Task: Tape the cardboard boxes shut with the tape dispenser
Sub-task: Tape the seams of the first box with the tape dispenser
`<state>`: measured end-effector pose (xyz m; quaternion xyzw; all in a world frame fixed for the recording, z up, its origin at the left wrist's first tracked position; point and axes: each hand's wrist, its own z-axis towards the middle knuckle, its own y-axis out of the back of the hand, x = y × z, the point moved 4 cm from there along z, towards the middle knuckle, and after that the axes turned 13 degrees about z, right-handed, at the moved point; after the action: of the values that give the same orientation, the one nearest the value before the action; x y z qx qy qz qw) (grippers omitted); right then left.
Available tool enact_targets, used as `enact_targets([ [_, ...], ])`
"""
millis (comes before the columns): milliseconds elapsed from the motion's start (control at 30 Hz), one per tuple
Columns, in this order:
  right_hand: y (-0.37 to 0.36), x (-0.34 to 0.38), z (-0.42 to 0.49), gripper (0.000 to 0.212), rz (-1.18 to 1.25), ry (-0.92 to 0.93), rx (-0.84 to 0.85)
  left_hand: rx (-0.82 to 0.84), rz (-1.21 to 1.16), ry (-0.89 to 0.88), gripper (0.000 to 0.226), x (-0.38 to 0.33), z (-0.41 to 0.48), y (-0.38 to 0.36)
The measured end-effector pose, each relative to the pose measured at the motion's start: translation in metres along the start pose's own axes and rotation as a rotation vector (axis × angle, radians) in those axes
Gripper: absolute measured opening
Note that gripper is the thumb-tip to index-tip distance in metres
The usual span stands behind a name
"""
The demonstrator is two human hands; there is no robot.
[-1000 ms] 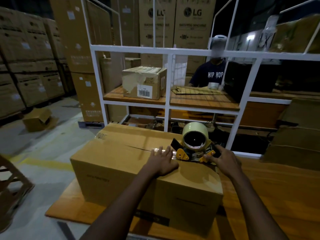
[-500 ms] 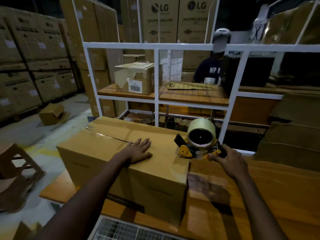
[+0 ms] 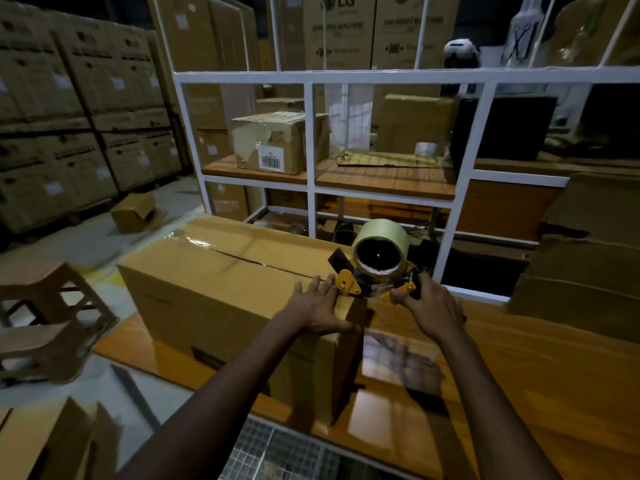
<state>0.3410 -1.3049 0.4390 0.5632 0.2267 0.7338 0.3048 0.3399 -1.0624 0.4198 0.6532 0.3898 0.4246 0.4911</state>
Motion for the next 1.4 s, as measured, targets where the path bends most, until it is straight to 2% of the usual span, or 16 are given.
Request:
enact_targets([
  [167,-0.002,0.001,-0.007,0.041,0.023,0.016,0.011,-0.027,-0.013,0.0,0.098,0.002,0.005,0.001],
  [500,0.012,-0.013,-0.014,0.052,0.067,0.012,-0.07,-0.021,-0.009,0.022,0.095,0.004,0.005,0.002],
  [800,0.05,-0.079,-0.045,0.055,0.089,-0.016,-0.107,0.037,0.025,0.027,0.102,0.007,0.006,0.005],
  [1100,0.035,-0.078,-0.049,0.058,-0.023,-0.03,0.013,0.041,0.026,0.035,0.104,0.005,0.004,0.008],
  [1233,0.02,-0.072,-0.042,0.056,-0.033,-0.005,0.048,0.042,0.028,-0.002,0.1,0.001,0.002,0.011],
  [1400,0.004,-0.069,-0.027,0.062,-0.094,0.013,0.086,0.049,0.04,-0.059,0.096,-0.006,-0.002,0.014],
])
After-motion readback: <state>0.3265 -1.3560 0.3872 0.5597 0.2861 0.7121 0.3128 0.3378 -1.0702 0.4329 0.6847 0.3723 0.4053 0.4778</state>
